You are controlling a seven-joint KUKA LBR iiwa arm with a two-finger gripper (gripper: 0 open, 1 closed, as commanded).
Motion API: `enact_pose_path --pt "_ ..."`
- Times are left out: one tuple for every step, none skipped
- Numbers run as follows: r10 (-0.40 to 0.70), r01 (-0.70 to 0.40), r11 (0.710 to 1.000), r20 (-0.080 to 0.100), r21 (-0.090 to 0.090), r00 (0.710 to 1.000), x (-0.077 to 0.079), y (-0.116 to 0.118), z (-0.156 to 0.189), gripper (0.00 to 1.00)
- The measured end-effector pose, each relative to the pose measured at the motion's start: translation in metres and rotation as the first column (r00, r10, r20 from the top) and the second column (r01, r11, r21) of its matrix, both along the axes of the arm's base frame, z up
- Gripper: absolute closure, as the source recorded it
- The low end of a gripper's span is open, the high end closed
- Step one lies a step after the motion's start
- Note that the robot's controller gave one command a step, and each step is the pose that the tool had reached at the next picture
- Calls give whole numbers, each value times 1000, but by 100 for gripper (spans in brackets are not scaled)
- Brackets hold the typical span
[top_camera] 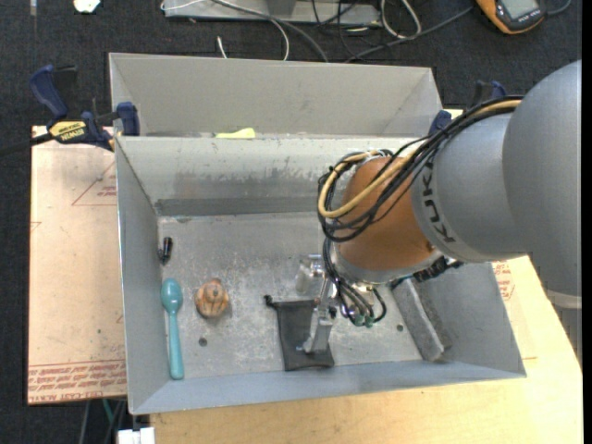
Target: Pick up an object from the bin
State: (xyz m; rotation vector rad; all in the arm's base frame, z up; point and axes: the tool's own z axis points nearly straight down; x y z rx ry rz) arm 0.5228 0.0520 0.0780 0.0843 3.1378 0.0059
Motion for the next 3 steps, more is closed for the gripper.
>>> enact_pose_path --pt "-84 84 996 0 1 996 -13 4 18 0" --pt "-22 22 1000 -9 1 1000 -44 29 21 0" --pt "-211 211 977 0 2 978 -33 12 -5 0"
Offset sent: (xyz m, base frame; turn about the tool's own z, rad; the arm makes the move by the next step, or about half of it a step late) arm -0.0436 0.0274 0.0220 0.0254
